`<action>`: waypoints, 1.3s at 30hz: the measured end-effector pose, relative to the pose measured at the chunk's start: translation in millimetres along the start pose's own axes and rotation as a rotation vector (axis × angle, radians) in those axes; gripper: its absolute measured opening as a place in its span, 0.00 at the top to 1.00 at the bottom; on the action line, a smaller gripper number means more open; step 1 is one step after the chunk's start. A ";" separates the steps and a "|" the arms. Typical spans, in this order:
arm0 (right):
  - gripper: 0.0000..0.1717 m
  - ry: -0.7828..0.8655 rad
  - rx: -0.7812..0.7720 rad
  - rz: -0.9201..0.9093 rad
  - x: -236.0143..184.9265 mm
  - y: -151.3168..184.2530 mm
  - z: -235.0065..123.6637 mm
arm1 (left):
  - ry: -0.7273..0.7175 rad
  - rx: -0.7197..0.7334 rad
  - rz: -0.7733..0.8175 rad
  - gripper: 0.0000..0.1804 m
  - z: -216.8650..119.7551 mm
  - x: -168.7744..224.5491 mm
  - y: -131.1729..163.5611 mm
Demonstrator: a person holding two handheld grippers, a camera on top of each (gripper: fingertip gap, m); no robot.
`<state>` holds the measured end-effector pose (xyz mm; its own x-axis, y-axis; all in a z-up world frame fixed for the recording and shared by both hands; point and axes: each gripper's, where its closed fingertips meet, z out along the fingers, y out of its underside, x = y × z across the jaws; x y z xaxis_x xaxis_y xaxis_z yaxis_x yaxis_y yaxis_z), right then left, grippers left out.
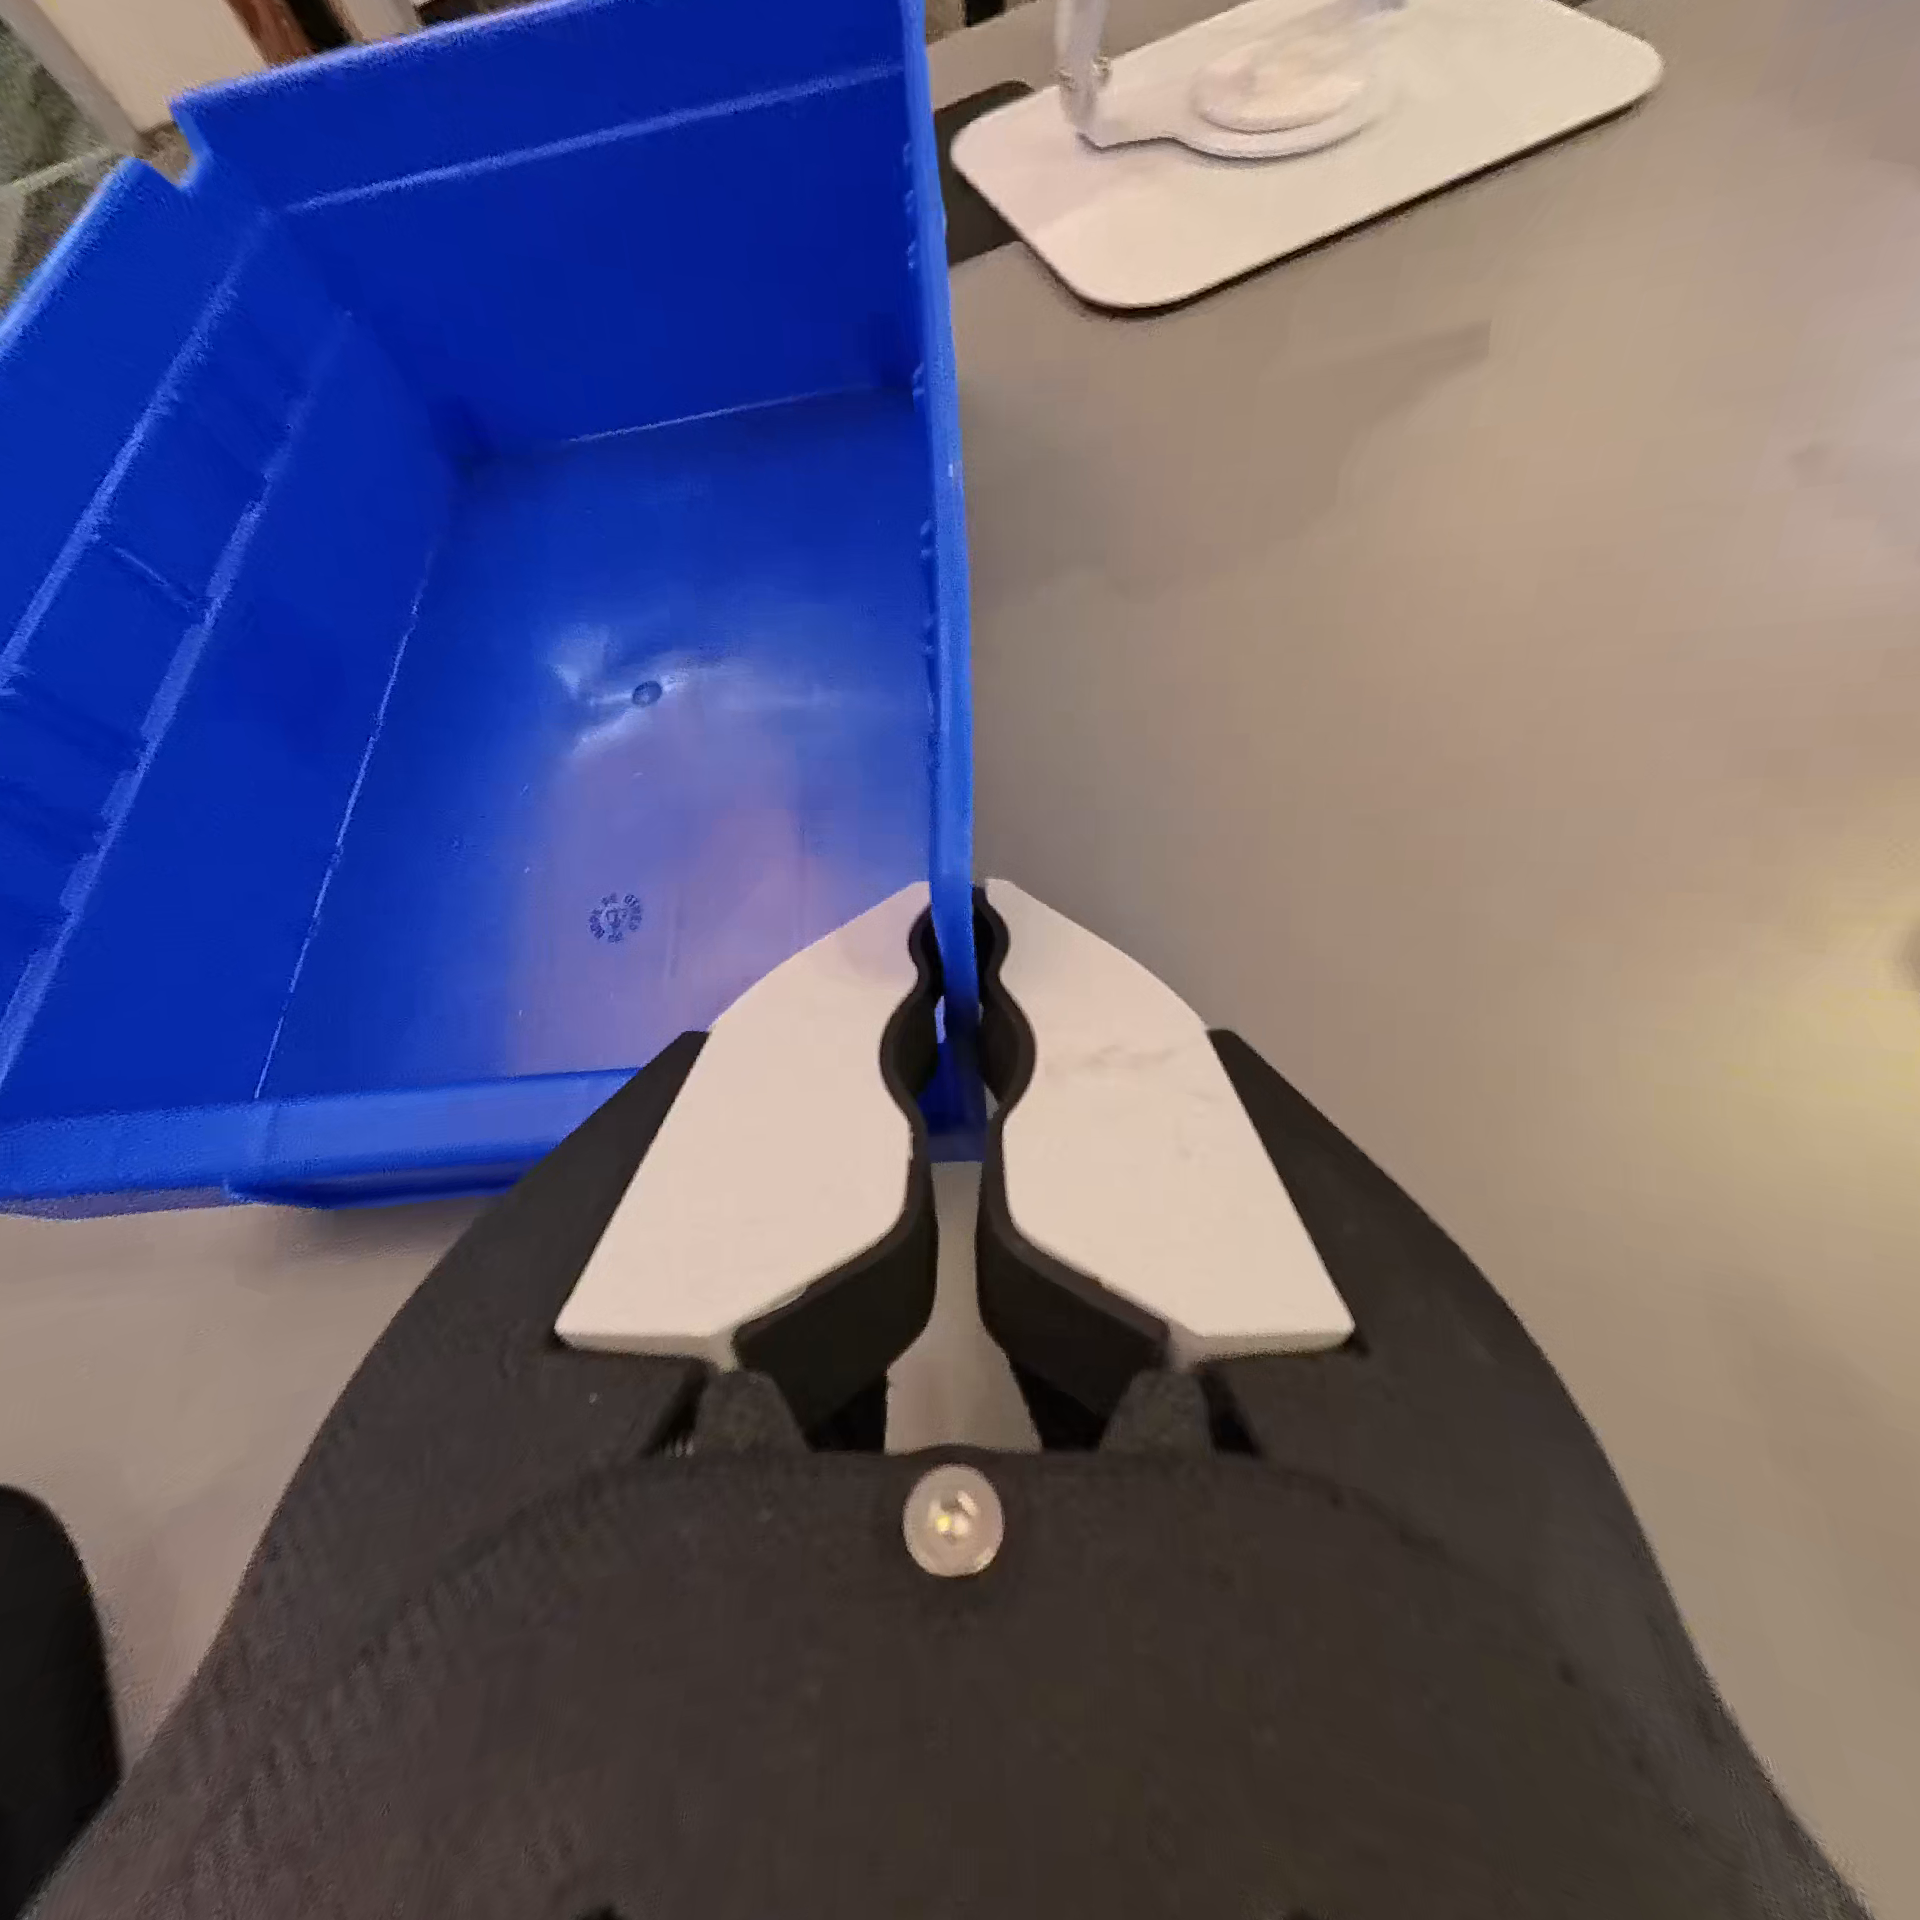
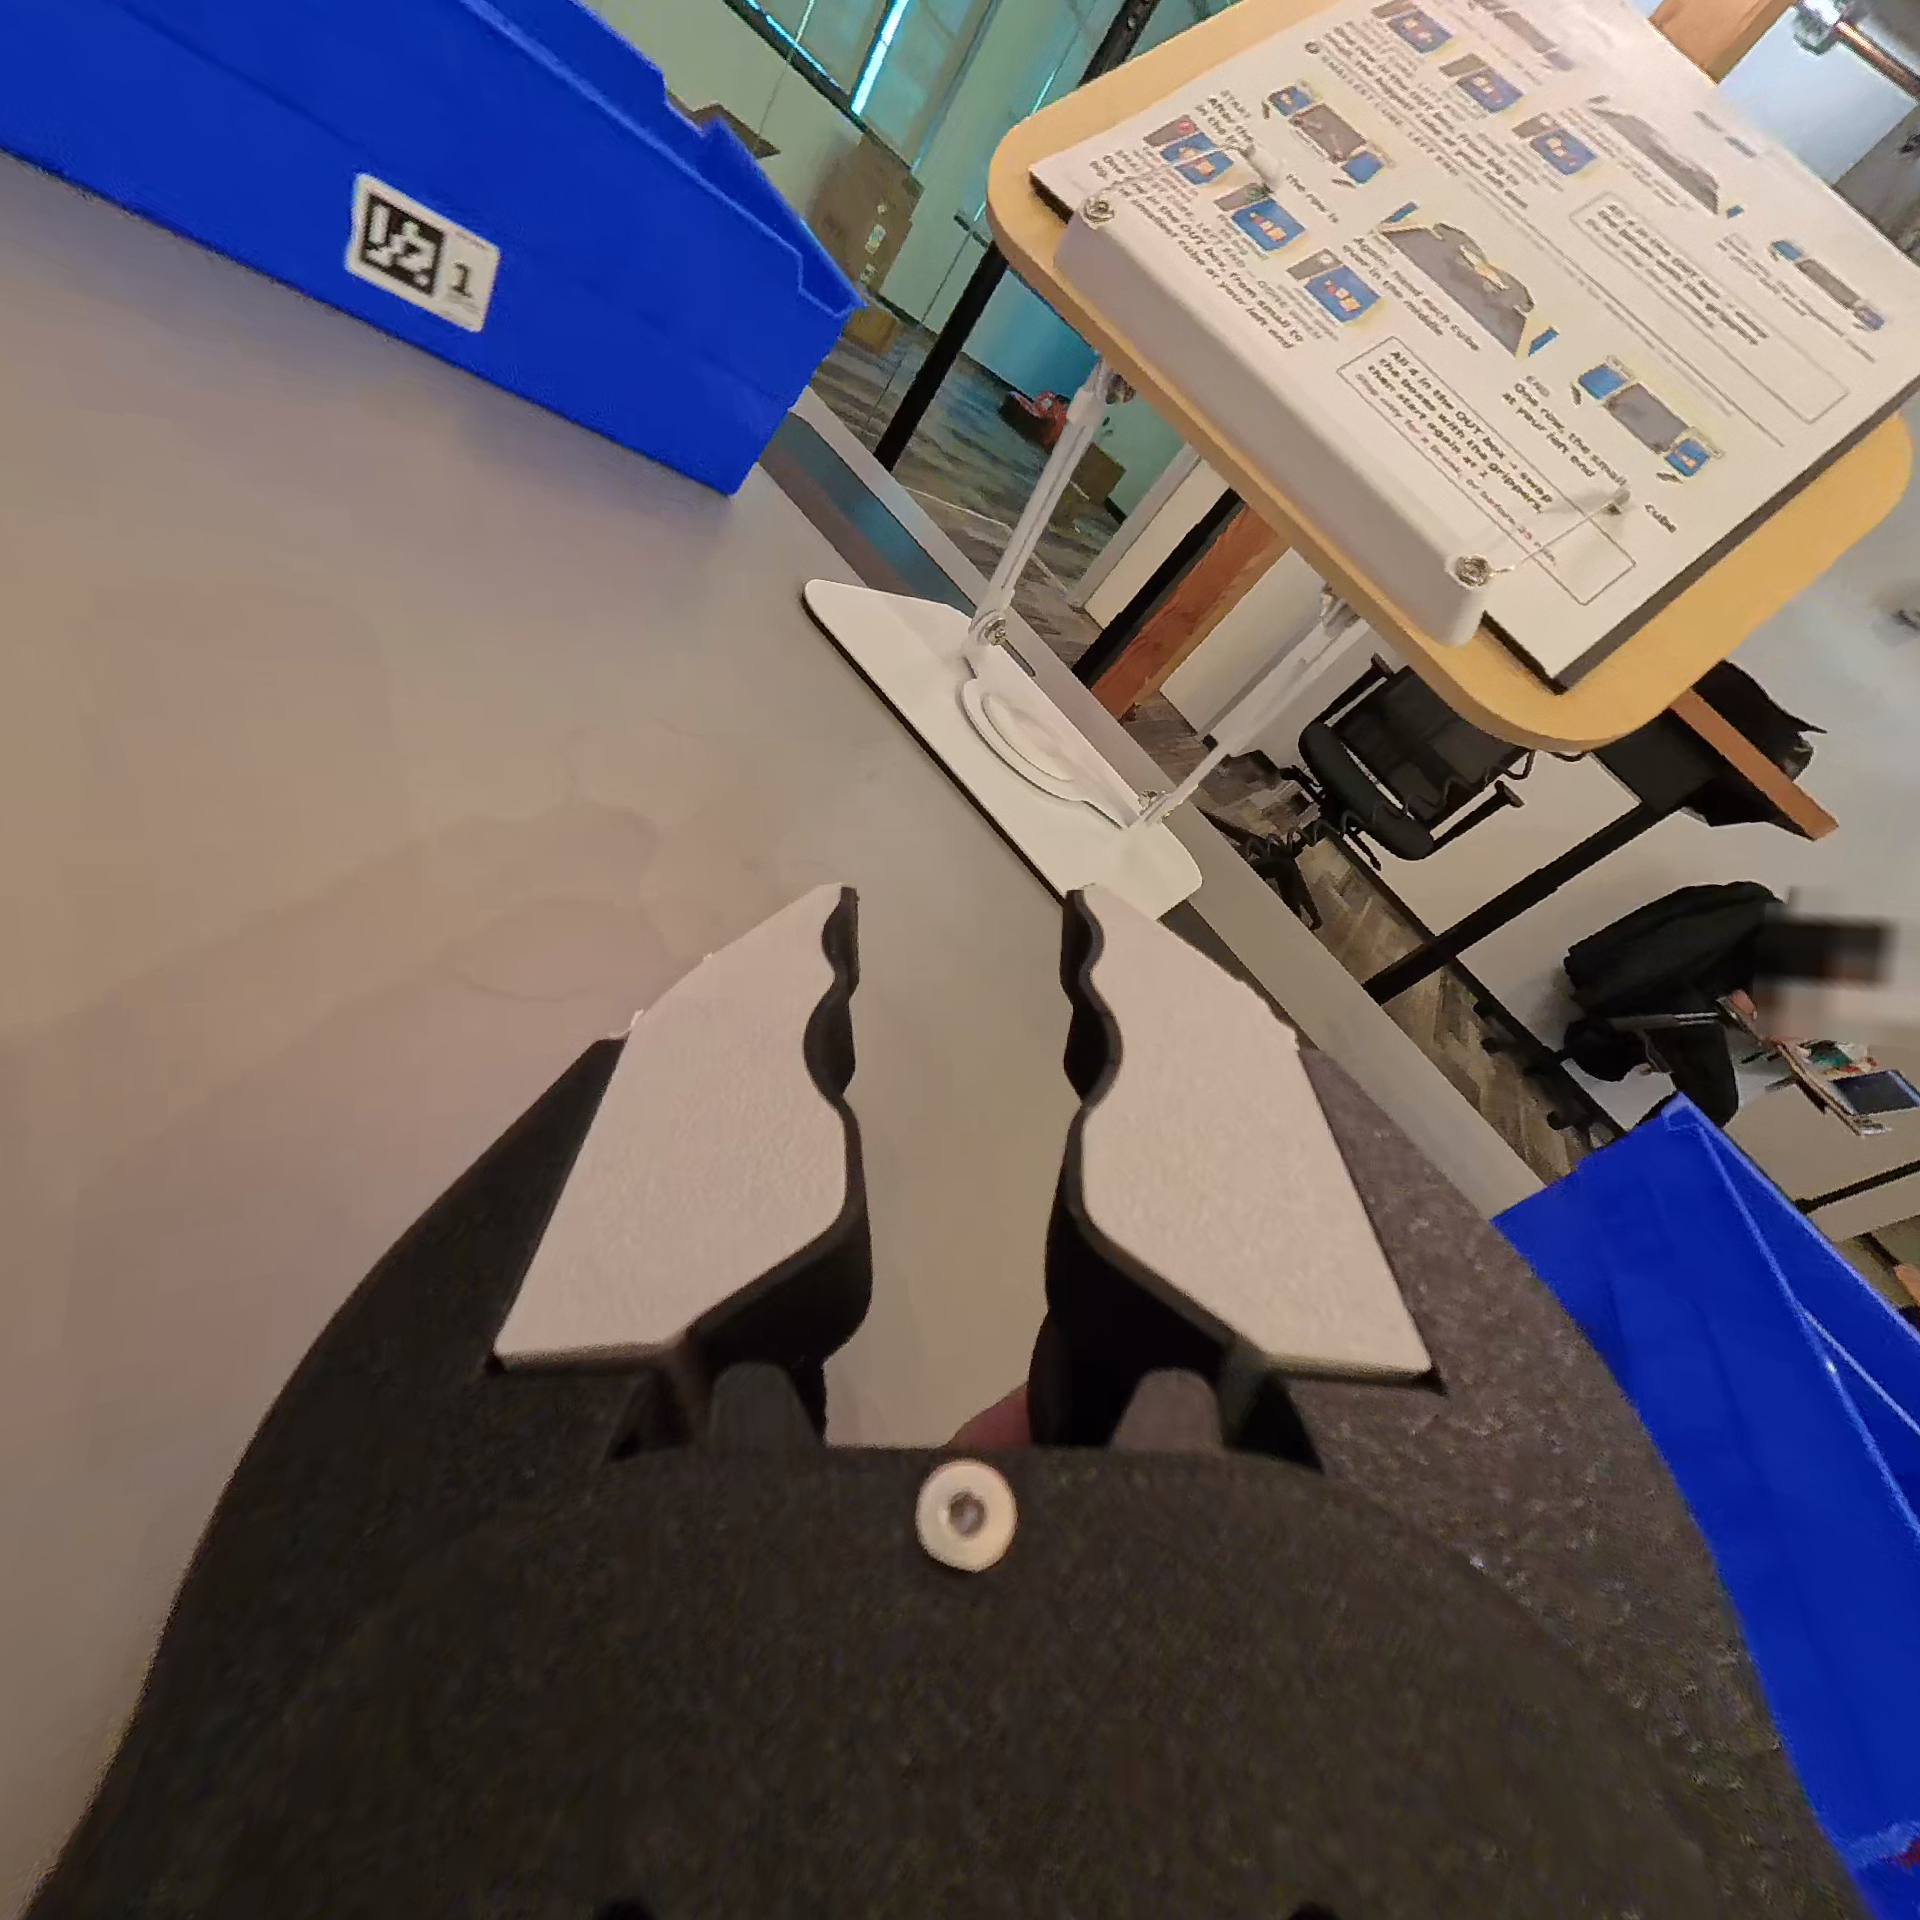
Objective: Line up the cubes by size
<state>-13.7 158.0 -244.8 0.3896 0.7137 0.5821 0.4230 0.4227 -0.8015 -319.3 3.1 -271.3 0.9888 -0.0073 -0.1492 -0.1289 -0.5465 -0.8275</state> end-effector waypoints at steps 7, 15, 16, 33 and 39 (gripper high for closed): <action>0.79 0.009 -0.002 0.009 3.1 1.3 -1.6 | 0.082 0.013 0.020 0.99 -32.1 47.3 12.4; 0.78 -0.017 0.013 0.013 -2.6 -2.6 -4.1 | 0.135 0.028 0.039 0.99 -43.4 102.3 9.7; 0.78 -0.023 0.011 0.003 -4.9 -2.9 -3.9 | 0.134 0.033 0.043 0.99 -43.5 110.5 8.3; 0.78 -0.008 0.025 0.040 1.6 -3.8 -6.6 | 0.188 0.066 0.084 0.97 -32.5 213.0 -17.9; 0.77 0.024 0.051 0.103 14.8 -5.1 -12.1 | 0.239 0.078 0.102 0.97 -36.8 233.1 -18.8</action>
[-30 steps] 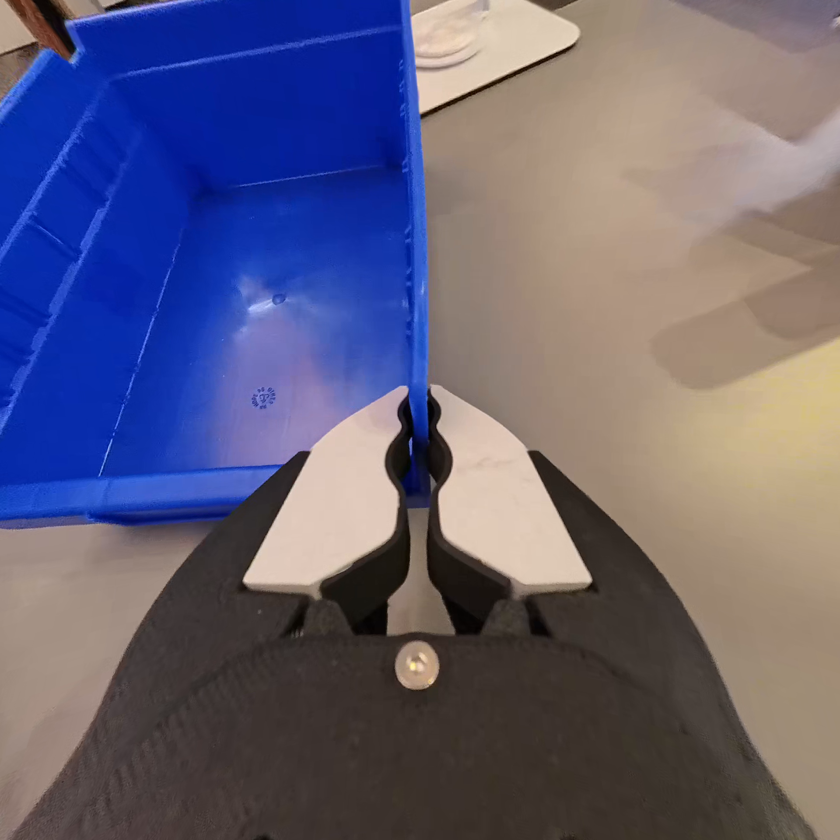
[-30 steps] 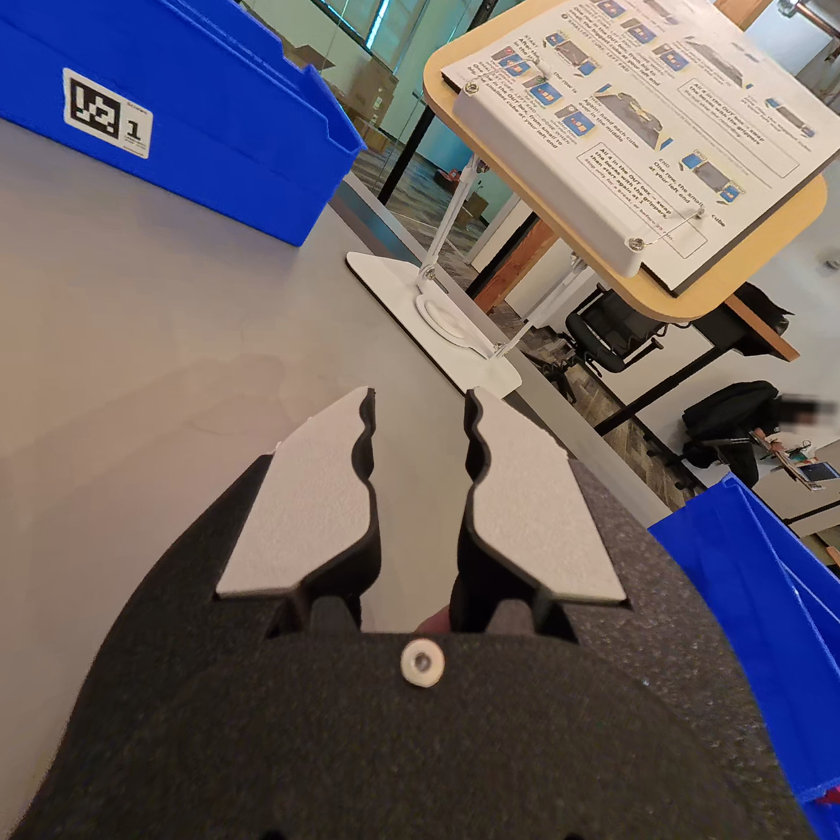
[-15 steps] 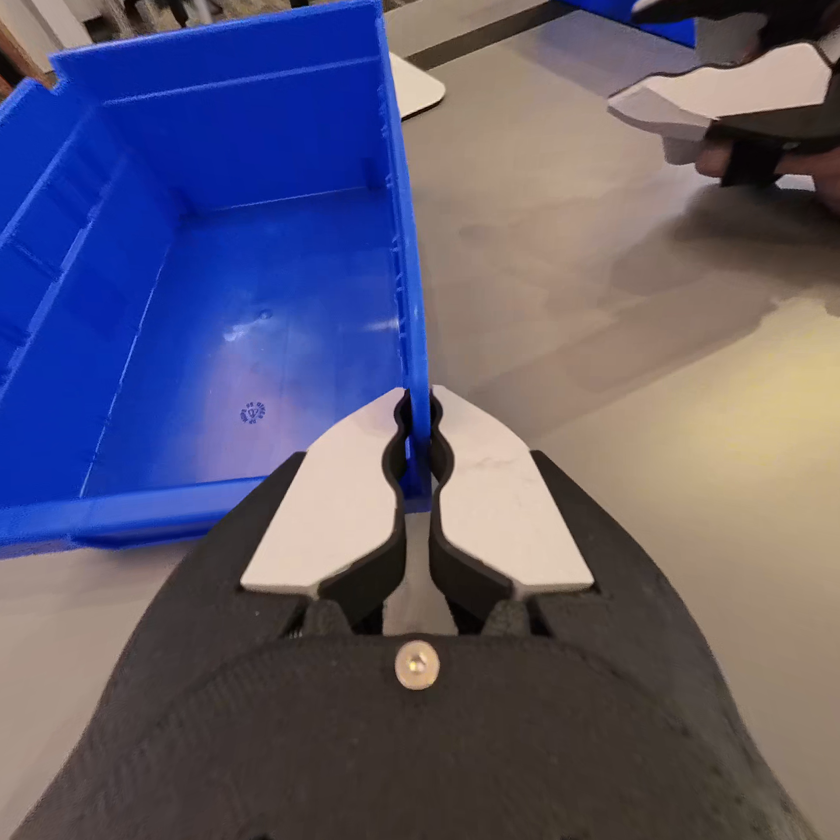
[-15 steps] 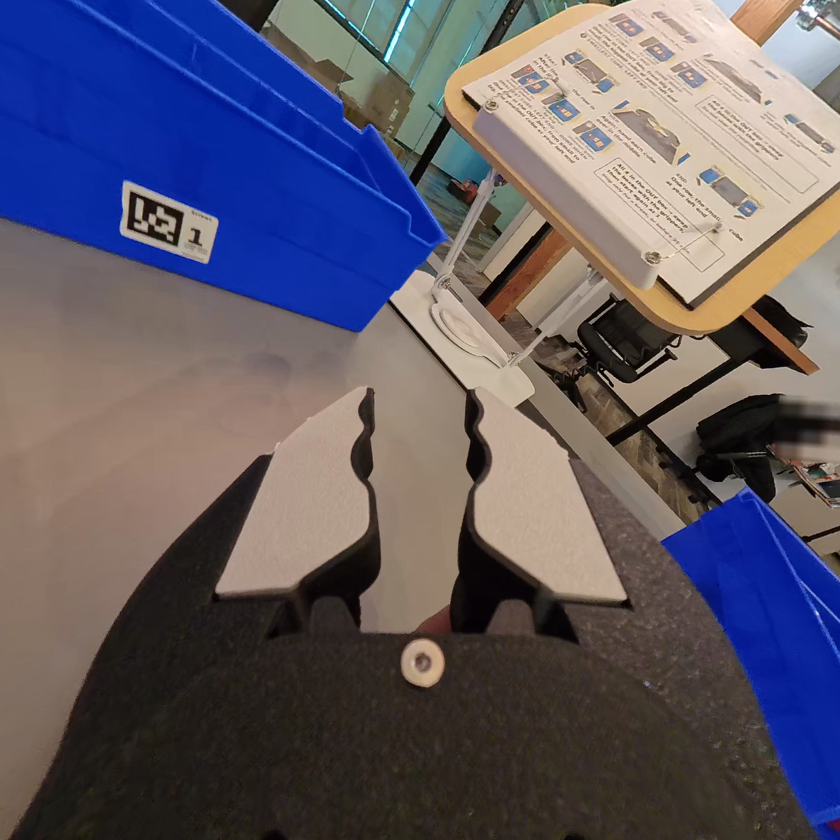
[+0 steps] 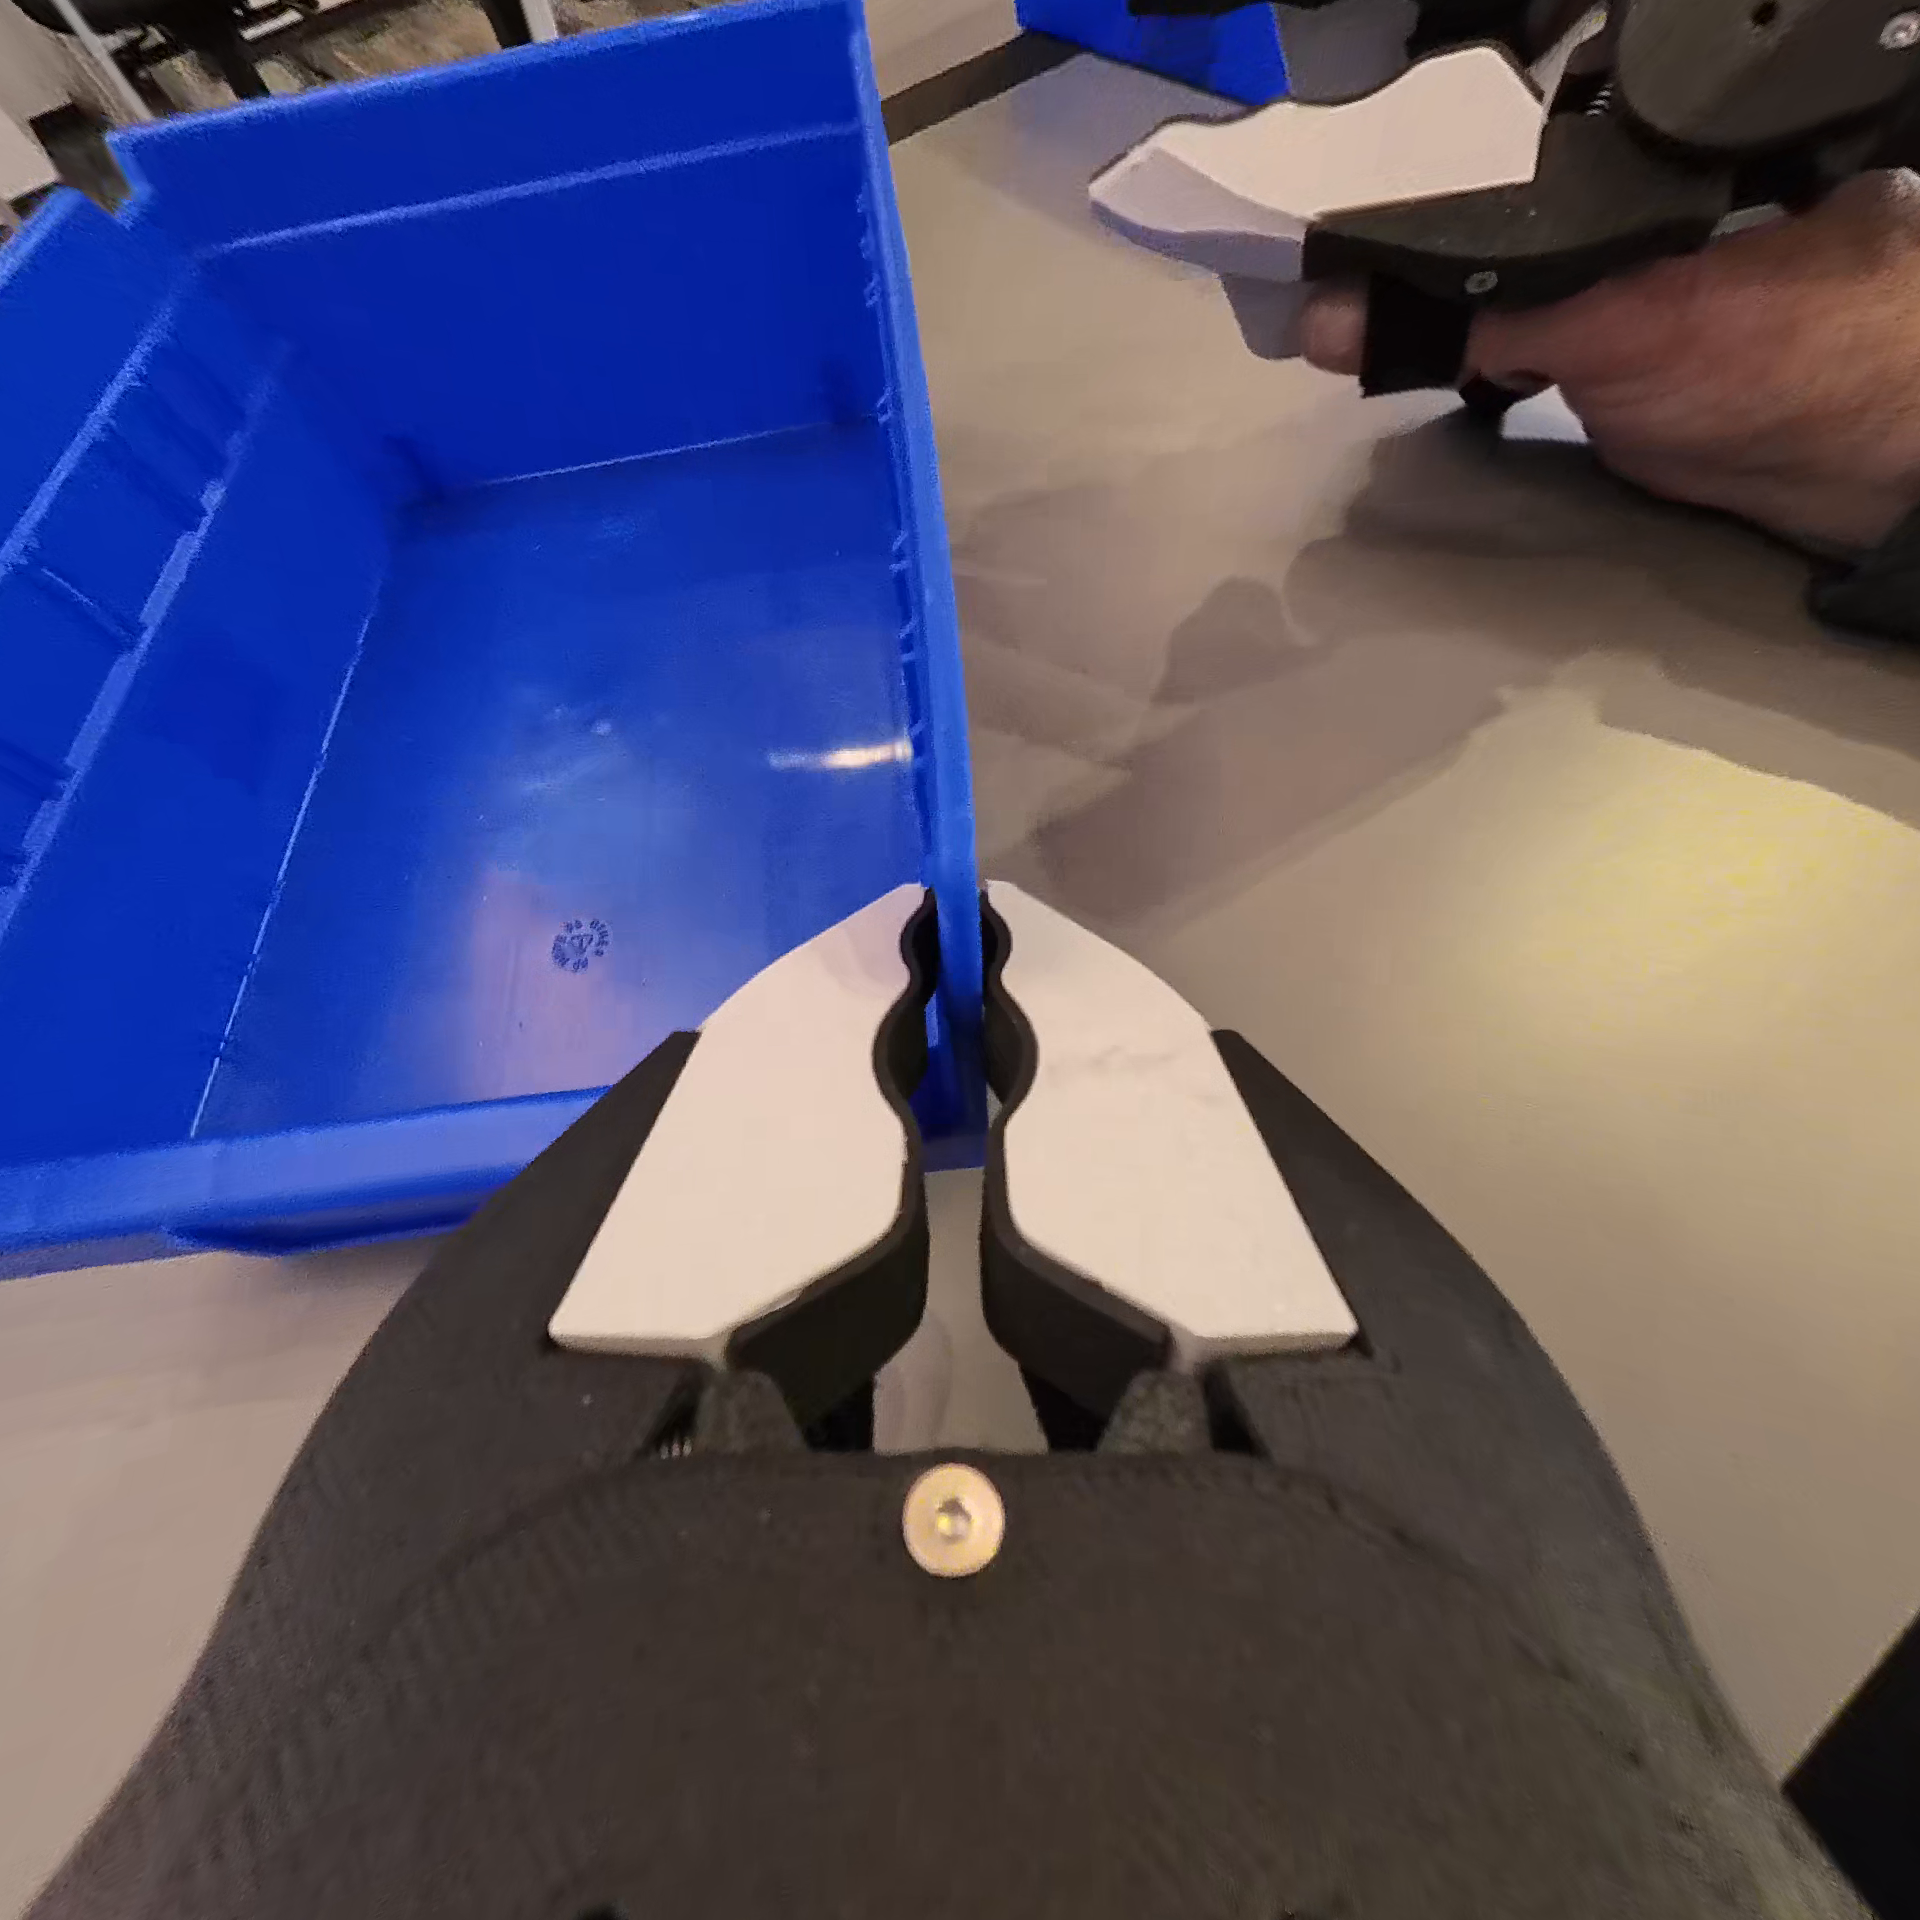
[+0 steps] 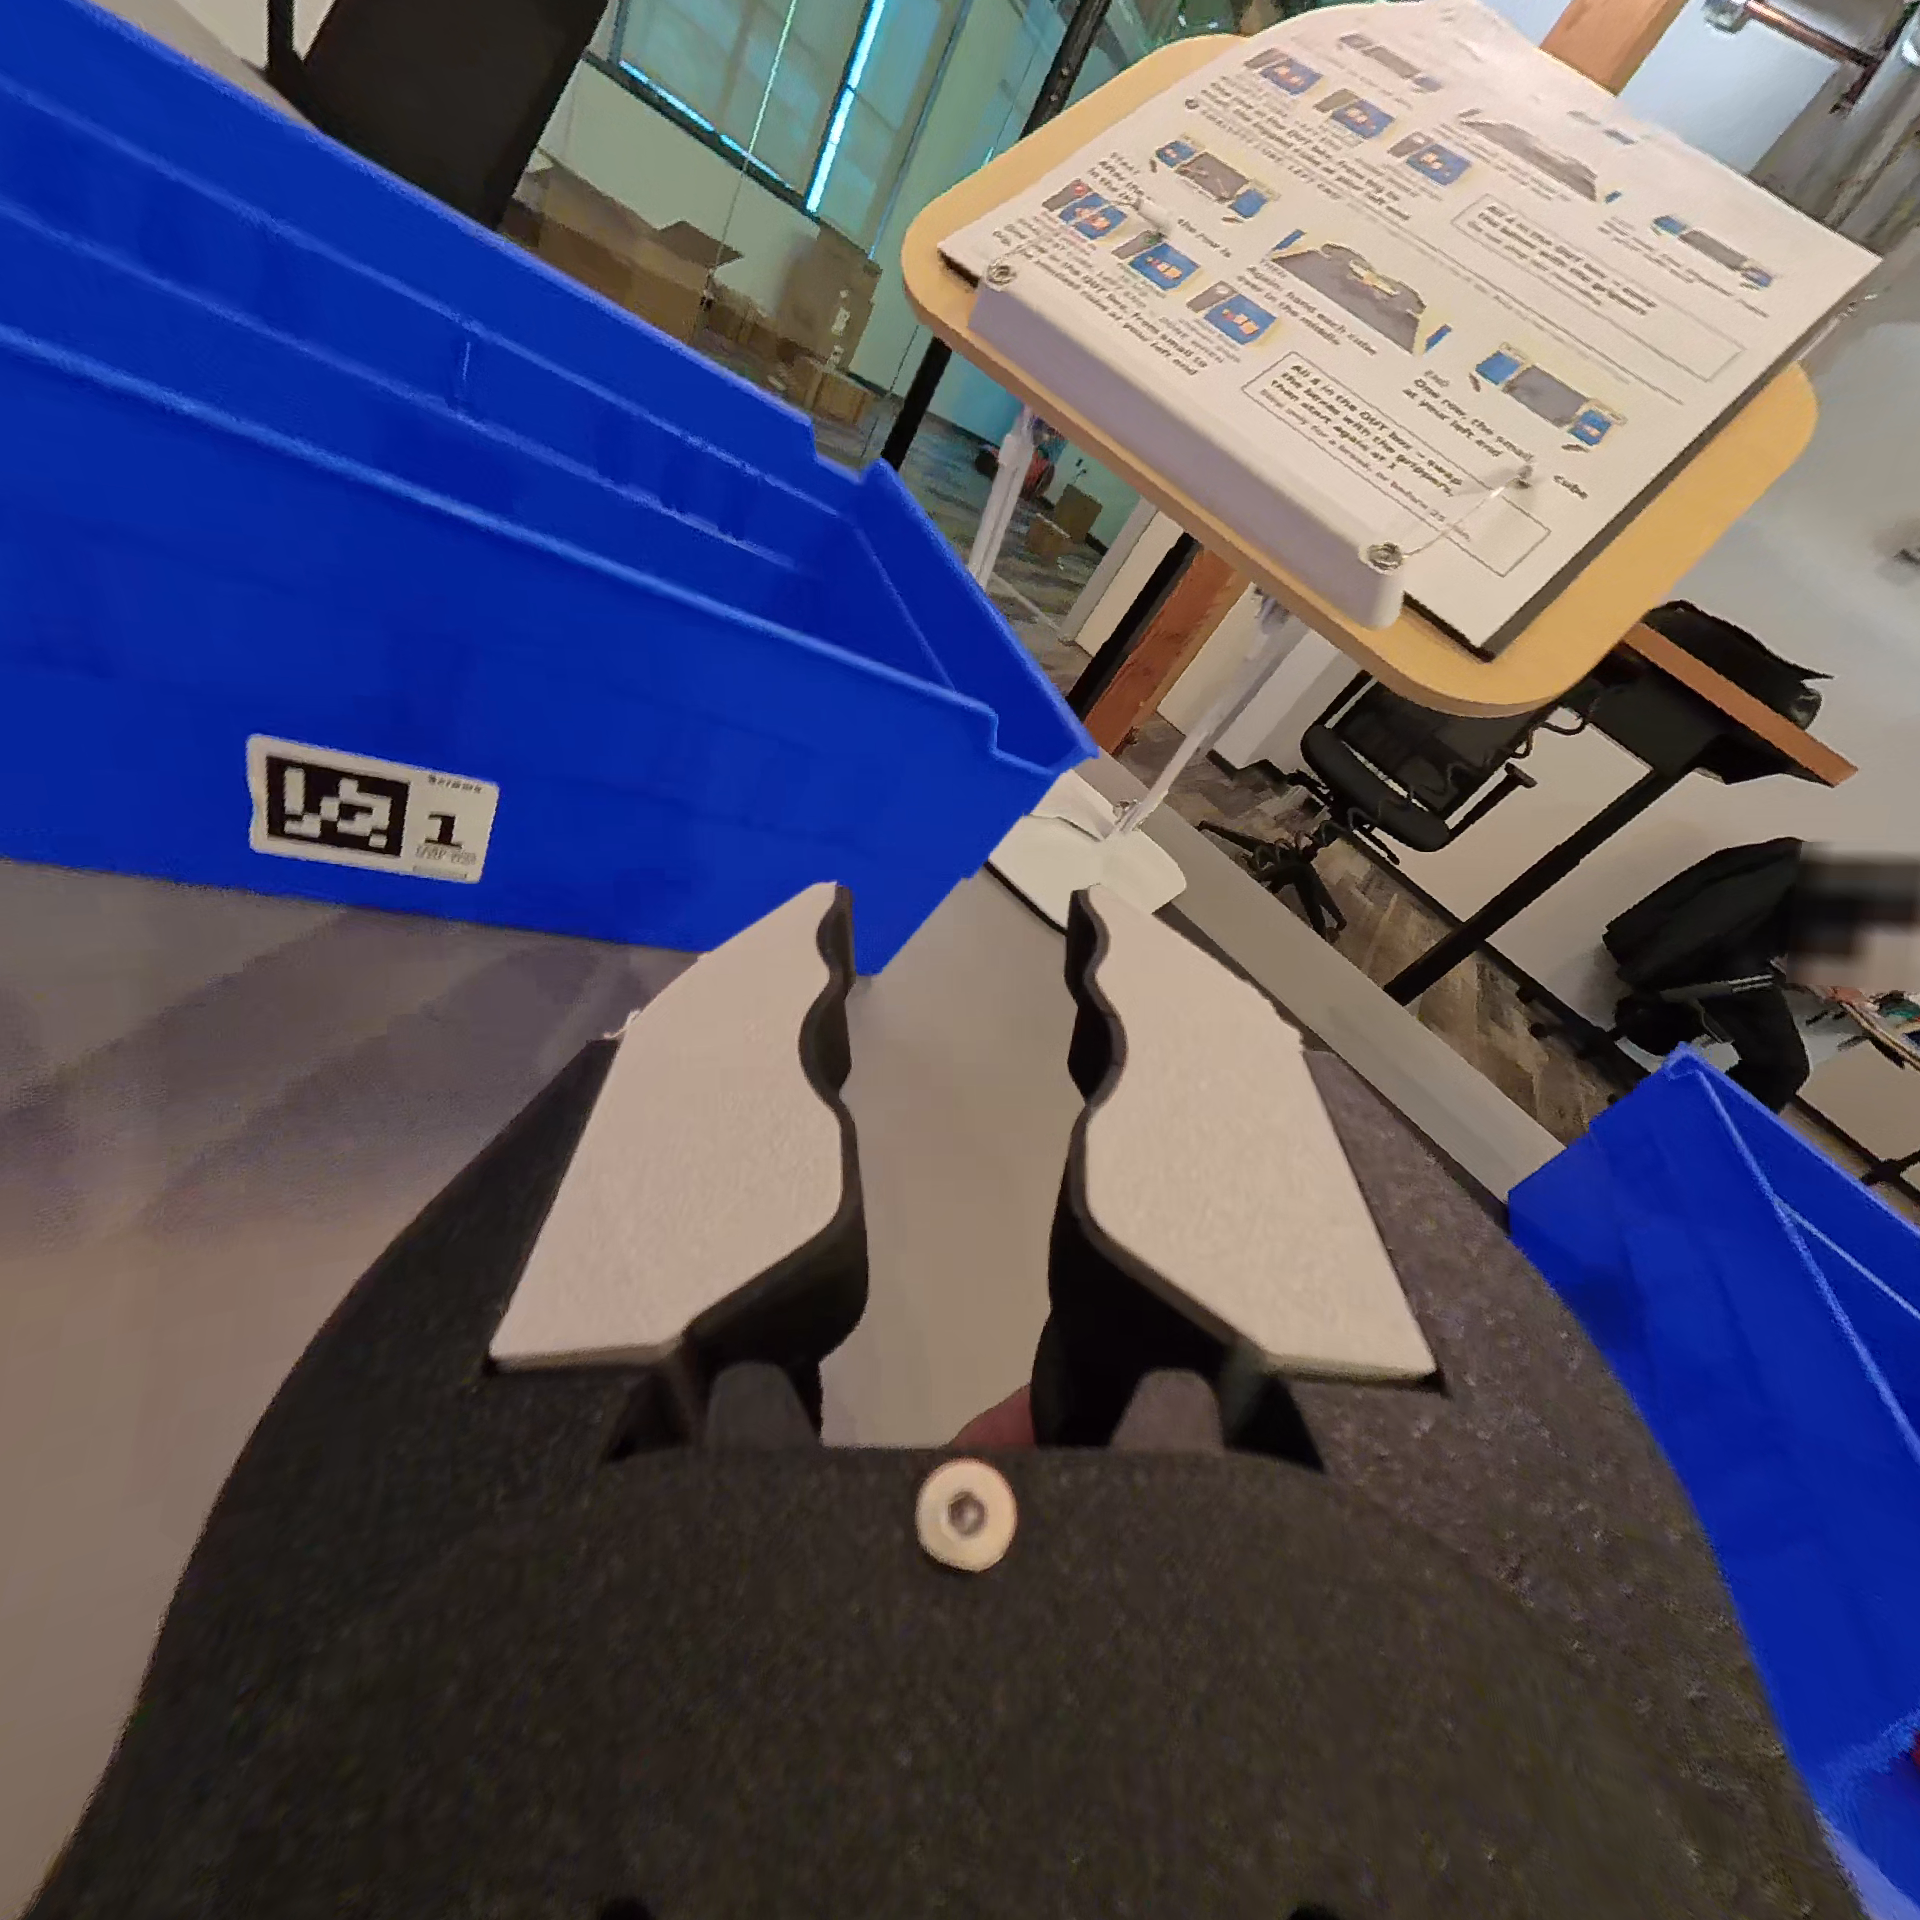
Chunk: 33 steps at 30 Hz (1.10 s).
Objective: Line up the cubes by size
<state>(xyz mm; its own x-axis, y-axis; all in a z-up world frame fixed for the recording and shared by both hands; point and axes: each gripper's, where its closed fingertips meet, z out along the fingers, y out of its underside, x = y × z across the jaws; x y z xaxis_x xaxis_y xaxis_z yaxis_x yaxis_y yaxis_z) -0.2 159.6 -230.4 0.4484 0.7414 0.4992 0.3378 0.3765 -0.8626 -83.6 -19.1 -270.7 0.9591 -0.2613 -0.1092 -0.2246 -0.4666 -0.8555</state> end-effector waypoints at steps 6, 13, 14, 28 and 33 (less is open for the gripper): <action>0.75 -0.039 0.132 0.007 -12.0 -38.9 -15.8 | 0.036 0.004 0.029 0.96 3.1 16.3 -3.9; 0.68 -0.212 0.113 0.164 -63.2 -95.6 -31.4 | 0.269 0.029 0.114 0.82 6.5 66.3 -14.4; 0.63 -0.204 0.048 0.166 -66.9 -90.0 -27.7 | 0.327 0.036 0.082 0.79 5.5 75.6 -14.7; 0.50 -0.256 -0.270 0.352 -70.5 -66.2 -80.3 | 0.658 0.098 0.003 0.62 8.4 151.7 -35.2; 0.66 -0.260 -0.345 0.329 -85.3 -40.9 -84.1 | 0.619 0.080 0.058 0.64 -5.7 152.7 -24.6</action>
